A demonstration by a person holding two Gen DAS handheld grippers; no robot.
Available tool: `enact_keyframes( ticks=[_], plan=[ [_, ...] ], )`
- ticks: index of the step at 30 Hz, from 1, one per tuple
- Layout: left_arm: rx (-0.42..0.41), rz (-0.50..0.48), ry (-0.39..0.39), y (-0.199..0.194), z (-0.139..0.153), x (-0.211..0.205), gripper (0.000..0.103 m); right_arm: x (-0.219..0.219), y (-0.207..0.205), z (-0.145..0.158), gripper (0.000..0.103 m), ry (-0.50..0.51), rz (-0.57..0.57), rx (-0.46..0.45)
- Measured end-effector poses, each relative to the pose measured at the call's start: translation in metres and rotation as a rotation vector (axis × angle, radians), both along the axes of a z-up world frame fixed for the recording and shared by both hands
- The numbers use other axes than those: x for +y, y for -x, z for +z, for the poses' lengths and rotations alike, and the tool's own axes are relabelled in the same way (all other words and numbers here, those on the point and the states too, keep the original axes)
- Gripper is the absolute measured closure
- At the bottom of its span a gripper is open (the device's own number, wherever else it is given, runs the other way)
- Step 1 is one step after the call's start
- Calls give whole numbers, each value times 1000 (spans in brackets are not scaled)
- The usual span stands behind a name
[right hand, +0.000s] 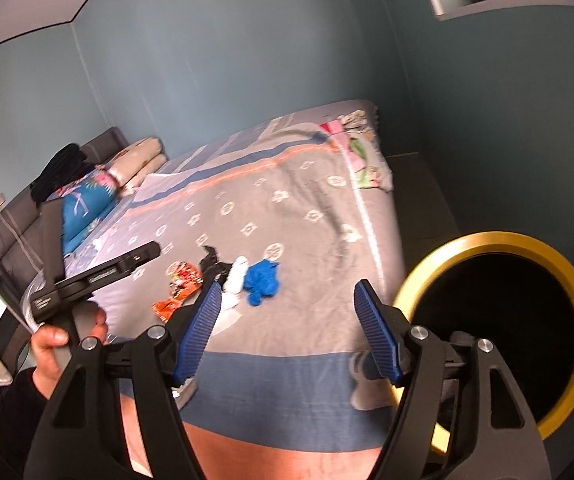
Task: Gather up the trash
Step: 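Move both open tools back over the bed toward the remaining trash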
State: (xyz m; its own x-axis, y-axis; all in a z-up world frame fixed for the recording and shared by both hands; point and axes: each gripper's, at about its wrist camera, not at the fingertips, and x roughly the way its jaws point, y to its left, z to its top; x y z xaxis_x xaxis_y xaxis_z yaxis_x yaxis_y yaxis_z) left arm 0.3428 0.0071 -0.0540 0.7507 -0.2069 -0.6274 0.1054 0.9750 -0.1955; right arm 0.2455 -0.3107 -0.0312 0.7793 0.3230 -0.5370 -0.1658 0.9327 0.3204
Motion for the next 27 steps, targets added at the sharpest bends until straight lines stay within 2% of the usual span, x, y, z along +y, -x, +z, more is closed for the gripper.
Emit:
enact_keyframes(
  ticks=[12,22,27],
  plan=[
    [108,80,-32,-29,-53,53,11,72,-10,-24,35,18,168,44],
    [212,93,-33,-49,-100,74,11,136,-14,-58,32,56,325,112],
    [239,102,-33,-57,-114,81,11,169,-14,-81,32,94,405,150]
  ],
)
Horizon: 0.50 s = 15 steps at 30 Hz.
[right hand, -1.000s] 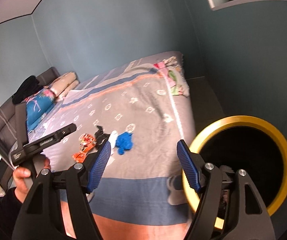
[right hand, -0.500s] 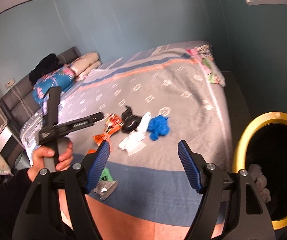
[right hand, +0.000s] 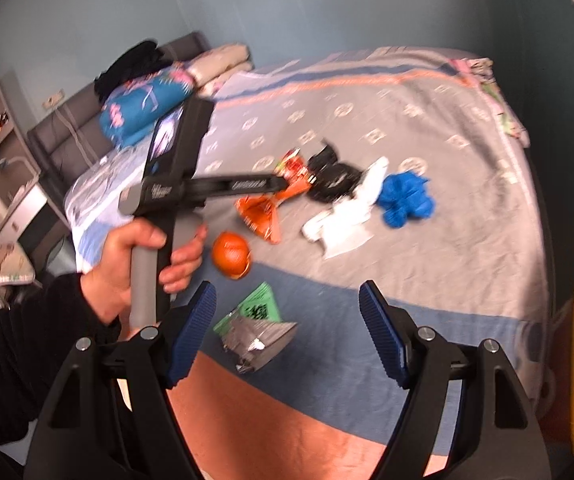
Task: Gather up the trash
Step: 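Move both open tools back over the bed toward the remaining trash, then grasp the orange snack wrapper with the left tool while the right tool grasps the green packet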
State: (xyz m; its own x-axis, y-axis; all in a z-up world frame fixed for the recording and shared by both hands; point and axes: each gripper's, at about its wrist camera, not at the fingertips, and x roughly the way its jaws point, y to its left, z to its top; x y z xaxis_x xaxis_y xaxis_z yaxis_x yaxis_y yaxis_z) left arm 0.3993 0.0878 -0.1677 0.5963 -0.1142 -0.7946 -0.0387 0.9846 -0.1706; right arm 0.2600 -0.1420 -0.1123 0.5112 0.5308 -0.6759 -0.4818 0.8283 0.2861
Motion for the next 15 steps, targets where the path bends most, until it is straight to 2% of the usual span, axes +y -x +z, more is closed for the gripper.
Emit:
enact_keyframes(
  ticks=[4,15],
  plan=[
    [25,-4,3,-6,-10,3,11,26,-5,-22,27,22,70,39],
    [49,-23,6,-21,-28,-2,13,80,-9,-70,28,170,190,60]
  ],
)
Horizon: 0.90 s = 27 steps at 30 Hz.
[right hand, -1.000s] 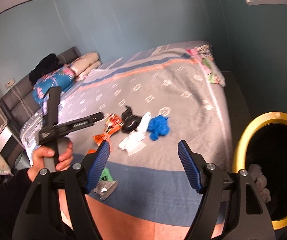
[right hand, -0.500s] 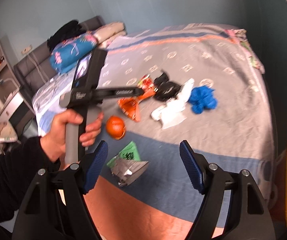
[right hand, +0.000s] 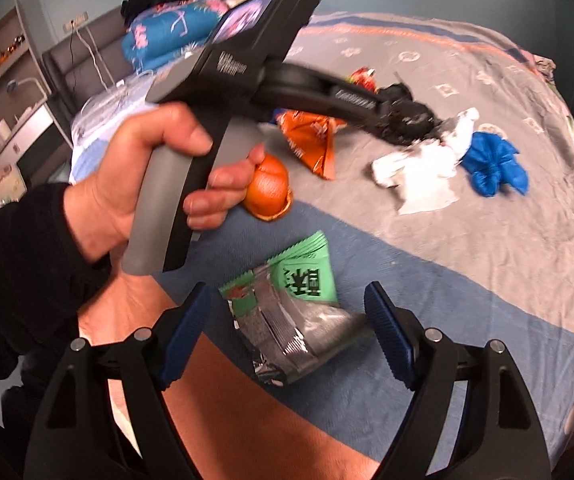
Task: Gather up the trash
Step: 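Grasp the orange snack wrapper with the left tool while the right tool grasps the green packet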
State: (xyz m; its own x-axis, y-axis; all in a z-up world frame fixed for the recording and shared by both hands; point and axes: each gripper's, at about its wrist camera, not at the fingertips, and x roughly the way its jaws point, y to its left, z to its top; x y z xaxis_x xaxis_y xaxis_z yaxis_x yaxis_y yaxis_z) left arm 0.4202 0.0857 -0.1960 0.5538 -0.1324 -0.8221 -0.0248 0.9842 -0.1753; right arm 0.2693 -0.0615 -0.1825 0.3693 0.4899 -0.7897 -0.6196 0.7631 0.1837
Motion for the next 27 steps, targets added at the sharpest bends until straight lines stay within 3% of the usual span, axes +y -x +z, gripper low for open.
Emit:
enact_keyframes(
  ticks=[5,9,17,27],
  plan=[
    [-8,-20,-35,-2,-1,-7,29,13,2,-14,41,56,32,0],
    [-5,-37,-52,-2,-4,-11,50,12,-3,-22,54,51,10,30],
    [-31,-37,-39,4,0,-8,57,3,-11,-21,62,-8,-39,85],
    [-76,-45,19,22,29,-4,58,-6,-5,-1,66,-44,-38,54]
  ],
)
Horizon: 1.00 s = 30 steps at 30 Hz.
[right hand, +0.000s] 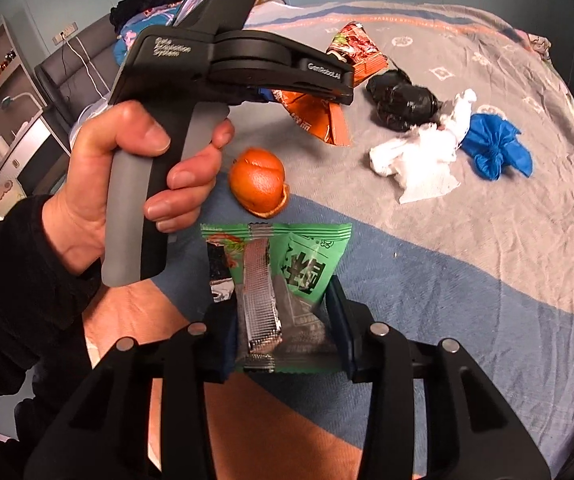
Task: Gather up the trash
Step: 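Grasp the orange snack wrapper with the left tool while the right tool grasps the green packet, then carry the wrapper and green packet over the bin and open both tools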
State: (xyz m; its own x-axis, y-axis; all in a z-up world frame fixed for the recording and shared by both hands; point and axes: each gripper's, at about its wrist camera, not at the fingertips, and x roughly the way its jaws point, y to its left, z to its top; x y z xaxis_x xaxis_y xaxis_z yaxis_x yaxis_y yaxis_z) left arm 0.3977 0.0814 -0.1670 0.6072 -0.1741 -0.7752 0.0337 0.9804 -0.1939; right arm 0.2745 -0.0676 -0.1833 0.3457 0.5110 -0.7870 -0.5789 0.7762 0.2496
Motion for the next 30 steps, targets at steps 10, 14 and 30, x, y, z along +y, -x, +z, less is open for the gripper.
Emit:
enact_keyframes(
  ticks=[10,14,30],
  plan=[
    [-53,15,28,31,31,6,58,-15,21,26,66,-23,1,-10],
    [-71,23,38,46,40,9,58,-31,34,40,66,-26,-15,-30],
    [-141,9,62,102,76,-2,58,-109,73,84,66,-71,-154,-89]
  ],
)
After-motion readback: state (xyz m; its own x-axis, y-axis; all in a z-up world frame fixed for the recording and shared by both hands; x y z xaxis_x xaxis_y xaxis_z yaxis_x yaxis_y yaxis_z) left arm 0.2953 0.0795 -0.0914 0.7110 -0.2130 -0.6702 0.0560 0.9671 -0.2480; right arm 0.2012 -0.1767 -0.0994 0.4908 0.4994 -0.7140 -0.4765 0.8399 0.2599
